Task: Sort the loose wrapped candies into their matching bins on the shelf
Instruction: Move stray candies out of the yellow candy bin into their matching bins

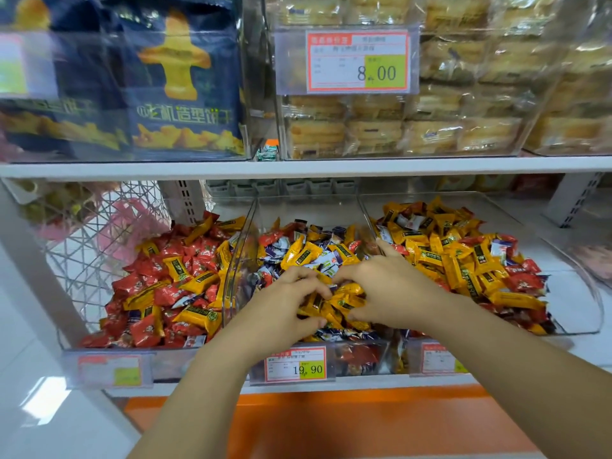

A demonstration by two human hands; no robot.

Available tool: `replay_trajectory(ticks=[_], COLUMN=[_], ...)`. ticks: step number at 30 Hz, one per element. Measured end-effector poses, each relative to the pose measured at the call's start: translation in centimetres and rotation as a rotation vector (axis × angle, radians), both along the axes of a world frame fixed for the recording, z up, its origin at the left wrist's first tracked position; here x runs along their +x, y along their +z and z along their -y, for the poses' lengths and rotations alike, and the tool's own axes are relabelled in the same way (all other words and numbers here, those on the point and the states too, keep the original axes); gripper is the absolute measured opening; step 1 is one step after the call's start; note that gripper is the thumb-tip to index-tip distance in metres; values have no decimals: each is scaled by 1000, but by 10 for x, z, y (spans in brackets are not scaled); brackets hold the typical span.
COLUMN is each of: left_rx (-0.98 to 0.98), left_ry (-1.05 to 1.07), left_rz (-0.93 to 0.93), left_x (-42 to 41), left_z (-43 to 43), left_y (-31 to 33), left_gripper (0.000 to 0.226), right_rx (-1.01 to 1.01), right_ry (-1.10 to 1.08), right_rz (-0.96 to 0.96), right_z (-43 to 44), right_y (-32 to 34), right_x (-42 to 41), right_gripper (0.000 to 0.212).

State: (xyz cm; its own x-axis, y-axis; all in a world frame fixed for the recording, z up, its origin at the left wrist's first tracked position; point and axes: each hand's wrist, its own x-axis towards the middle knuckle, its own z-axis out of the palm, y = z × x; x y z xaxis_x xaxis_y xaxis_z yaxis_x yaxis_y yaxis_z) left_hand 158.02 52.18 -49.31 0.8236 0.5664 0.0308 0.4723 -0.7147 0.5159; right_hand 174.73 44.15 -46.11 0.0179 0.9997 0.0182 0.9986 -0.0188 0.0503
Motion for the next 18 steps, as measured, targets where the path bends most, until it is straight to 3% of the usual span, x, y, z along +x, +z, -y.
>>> replay_trajectory(ticks=[2,8,14,18], left_rx=[28,179,121,144], left_ry=[-10,-5,97,205], left_rz=[-63,-188,84,322], left_x=[3,16,9,0], left_z=[2,5,0,2], left_y=[-1,-3,-6,4], left_gripper=[42,31,23,18], right_rx=[40,205,486,547], right_ry=[-6,-6,-105,-244], right_rz=[-80,-411,-594,-589], right_z=[2,16,27,31], right_y=[1,7,10,4], right_x=[1,10,30,51], right_gripper=[48,48,41,43])
